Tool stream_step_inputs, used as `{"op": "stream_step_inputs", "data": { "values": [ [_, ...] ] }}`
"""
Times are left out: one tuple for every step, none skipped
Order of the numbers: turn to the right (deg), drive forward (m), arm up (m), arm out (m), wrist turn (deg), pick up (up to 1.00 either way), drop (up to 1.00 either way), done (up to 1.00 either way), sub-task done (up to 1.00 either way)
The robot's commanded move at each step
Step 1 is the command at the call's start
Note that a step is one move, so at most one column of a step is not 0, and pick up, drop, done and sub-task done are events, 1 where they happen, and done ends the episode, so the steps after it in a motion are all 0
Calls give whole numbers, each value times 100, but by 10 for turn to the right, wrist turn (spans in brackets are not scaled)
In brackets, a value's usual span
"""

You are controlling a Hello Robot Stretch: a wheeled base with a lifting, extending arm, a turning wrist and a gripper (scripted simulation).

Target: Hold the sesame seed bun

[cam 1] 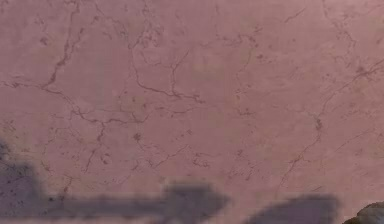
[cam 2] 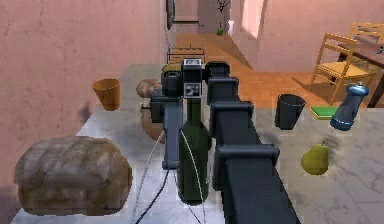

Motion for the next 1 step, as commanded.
{"op": "stream_step_inputs", "data": {
  "values": [
    [0, 0, 0, 0, 450, 0, 0, 0, 0]
  ]
}}
